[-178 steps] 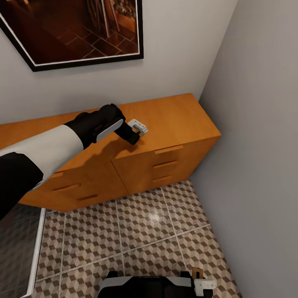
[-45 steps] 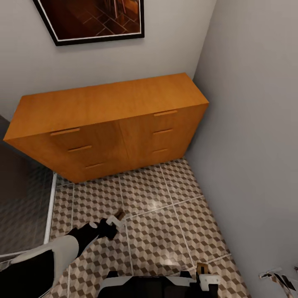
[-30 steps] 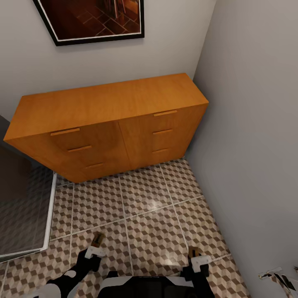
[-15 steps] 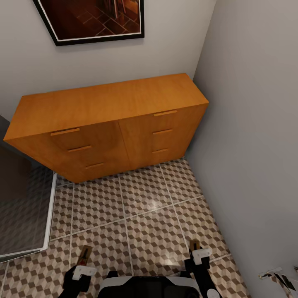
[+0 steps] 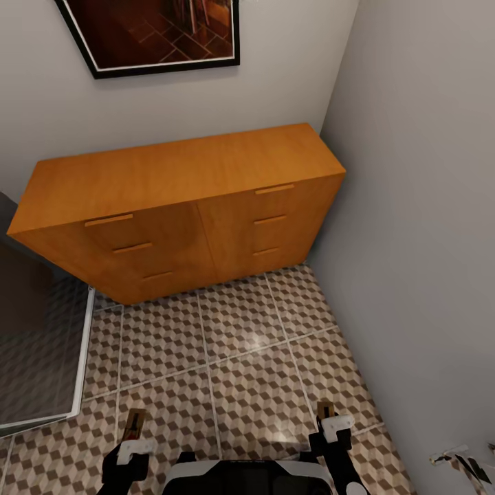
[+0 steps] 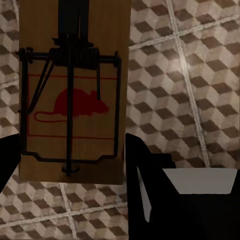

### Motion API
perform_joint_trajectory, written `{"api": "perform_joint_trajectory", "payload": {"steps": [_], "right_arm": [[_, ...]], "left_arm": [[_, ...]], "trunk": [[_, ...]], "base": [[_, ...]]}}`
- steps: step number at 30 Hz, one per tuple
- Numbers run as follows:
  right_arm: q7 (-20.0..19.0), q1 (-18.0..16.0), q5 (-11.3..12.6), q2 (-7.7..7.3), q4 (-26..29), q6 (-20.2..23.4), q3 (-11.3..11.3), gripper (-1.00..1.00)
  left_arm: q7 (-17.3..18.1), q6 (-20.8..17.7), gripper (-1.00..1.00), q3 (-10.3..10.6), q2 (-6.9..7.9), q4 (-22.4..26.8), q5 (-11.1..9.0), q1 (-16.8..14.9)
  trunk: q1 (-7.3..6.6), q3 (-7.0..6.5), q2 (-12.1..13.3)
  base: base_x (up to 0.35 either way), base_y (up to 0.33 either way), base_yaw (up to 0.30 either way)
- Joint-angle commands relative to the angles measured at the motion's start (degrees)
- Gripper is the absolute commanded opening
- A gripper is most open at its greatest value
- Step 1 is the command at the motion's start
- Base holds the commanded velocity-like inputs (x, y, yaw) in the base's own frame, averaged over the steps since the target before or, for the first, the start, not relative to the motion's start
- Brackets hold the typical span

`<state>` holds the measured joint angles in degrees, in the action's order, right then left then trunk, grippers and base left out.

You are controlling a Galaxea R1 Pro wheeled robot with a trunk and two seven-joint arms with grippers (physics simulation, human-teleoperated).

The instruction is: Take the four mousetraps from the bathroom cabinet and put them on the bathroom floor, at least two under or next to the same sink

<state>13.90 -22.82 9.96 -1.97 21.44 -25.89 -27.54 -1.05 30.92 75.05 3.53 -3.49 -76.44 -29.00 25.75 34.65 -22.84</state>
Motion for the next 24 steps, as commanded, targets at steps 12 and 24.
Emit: {"api": "perform_joint_trajectory", "payload": {"steps": [12,24], "right_arm": [[0.16,-0.04,0.59,-0.05,-0.51,-0.26,-0.50,-1.00],[0.13,-0.04,0.66,-0.05,-0.61,-0.22,-0.50,-1.00]], "left_arm": [[-0.41,0.03,-1.00,0.46,-0.02,-0.51,-1.12,0.00],[-0.53,-0.22,-1.00,0.45,-0.03,-0.55,-1.17,0.01]], "trunk": [[0.03,-1.01,-0.08],[0.03,-2.11,-0.08]], "base": [[0.000,0.000,0.000],[0.000,0.000,0.000]]}}
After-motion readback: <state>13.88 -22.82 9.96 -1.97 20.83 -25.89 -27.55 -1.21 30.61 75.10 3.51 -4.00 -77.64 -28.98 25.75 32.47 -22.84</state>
